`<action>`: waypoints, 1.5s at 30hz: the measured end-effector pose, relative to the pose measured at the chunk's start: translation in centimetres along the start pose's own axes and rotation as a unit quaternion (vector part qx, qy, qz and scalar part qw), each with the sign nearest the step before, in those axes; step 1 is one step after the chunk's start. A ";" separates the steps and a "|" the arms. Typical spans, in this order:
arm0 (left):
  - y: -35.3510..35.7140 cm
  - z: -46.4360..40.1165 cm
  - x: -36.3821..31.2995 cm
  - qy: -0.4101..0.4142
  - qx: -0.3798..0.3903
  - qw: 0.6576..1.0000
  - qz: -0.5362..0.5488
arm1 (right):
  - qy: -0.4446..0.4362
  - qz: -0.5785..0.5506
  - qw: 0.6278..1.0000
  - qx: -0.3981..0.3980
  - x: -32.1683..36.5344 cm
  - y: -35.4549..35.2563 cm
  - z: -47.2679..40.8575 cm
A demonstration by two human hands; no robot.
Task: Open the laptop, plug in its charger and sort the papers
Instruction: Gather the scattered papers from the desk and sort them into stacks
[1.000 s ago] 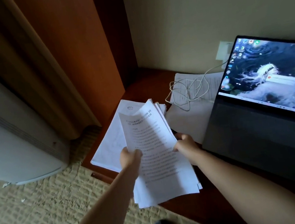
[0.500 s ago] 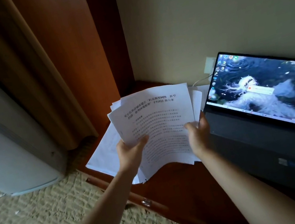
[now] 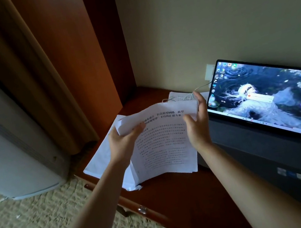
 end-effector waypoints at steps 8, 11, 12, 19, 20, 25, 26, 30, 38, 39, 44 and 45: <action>-0.1 1.2 4.7 -0.121 0.035 0.992 -0.026 | 0.121 0.008 0.991 0.049 -4.4 -0.2 1.0; -0.2 2.1 7.6 -0.181 0.010 0.983 -0.036 | 0.205 0.039 0.976 0.061 -7.1 0.6 2.9; -0.3 2.0 8.0 -0.185 -0.008 0.983 -0.010 | 0.210 0.047 0.976 0.044 -7.2 0.8 3.0; -2.0 -0.7 8.9 -0.187 -0.034 0.982 -0.022 | 0.186 0.160 0.968 0.059 -6.5 3.7 2.4; -2.7 -1.9 8.6 -0.180 -0.048 0.982 -0.019 | 0.160 0.175 0.970 0.051 -5.7 4.6 1.7; -8.8 -8.3 8.5 -0.145 -0.106 0.966 -0.189 | 0.233 0.179 0.954 0.057 -7.3 11.2 0.8; -10.1 -8.8 9.3 -0.163 -0.109 0.952 -0.236 | 0.268 0.175 0.946 0.053 -8.6 12.5 1.6; -13.8 -10.5 13.0 -0.212 -0.105 0.916 -0.323 | 0.387 0.110 0.916 -0.004 -13.0 16.8 4.5; -11.2 -17.7 16.2 -0.090 0.002 0.896 -0.435 | 0.407 0.084 0.906 -0.077 -16.1 19.3 4.1; -10.9 -17.8 16.8 -0.098 0.008 0.891 -0.443 | 0.409 0.097 0.904 -0.076 -16.5 19.1 4.0; -10.4 -17.6 19.0 -0.130 0.035 0.863 -0.487 | 0.393 0.257 0.883 0.006 -17.1 18.3 3.6; -10.5 -17.6 19.4 -0.133 0.038 0.860 -0.491 | 0.380 0.279 0.882 0.018 -17.1 18.3 3.6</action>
Point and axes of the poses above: each hand's wrist, its own z-axis away from the middle knuckle, its own y-axis out of the palm, x = y × z, the point moved 6 cm from there along -z, towards the middle knuckle, and after that the axes turned 2 degrees about z, right-handed, at the moved point
